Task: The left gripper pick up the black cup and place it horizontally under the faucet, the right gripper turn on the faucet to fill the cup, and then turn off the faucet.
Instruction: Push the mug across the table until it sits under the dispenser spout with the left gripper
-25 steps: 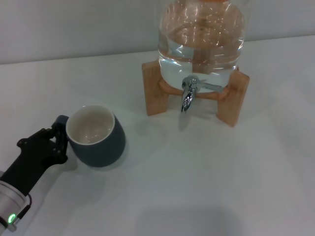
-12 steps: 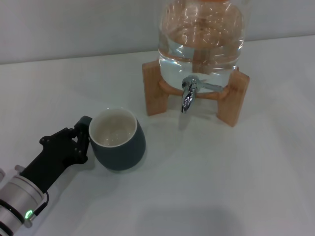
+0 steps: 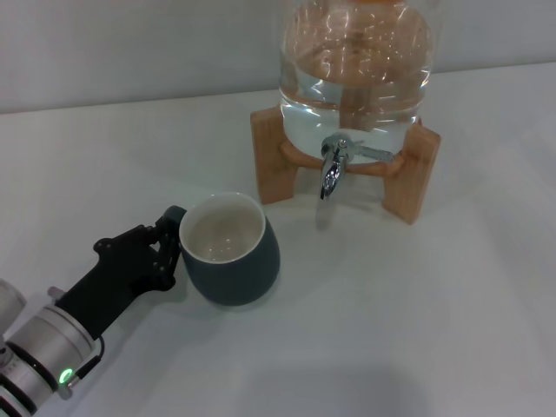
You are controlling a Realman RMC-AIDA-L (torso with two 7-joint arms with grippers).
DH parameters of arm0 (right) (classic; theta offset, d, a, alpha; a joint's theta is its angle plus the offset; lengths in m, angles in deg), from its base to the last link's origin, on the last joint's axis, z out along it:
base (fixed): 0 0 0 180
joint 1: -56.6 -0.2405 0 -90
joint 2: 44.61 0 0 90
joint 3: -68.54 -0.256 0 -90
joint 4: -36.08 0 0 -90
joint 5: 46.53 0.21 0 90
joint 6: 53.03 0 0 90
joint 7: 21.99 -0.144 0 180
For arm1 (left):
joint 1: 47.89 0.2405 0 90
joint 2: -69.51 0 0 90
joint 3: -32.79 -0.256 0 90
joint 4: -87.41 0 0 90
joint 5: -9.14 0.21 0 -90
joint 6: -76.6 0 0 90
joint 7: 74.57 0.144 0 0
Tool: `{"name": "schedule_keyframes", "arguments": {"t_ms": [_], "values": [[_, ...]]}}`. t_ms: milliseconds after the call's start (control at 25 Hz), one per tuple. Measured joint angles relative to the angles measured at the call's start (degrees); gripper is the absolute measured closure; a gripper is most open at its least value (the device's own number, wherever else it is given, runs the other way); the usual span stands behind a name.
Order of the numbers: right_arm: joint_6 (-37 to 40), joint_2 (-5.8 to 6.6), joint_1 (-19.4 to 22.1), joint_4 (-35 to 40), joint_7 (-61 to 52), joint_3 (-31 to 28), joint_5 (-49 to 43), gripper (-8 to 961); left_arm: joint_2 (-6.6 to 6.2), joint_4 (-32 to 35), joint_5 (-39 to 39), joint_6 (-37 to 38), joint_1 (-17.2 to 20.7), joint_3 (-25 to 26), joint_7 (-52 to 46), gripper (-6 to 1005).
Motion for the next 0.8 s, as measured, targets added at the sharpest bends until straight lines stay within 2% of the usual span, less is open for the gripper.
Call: {"name": "schedule_keyframes", "arguments": {"t_ms": [440, 800], "values": [[0.00, -0.09, 0.09, -0.19, 0.49, 0.05, -0.05, 98, -0.26, 0.36, 2.09, 0.26, -1.40, 0.00, -4.94, 873], [0.00, -0.09, 0.09, -0.20, 0.53, 0.04, -0.04, 98, -0.11, 0.73, 2.45, 4.40, -2.96, 0.34, -5.71, 870]]}}
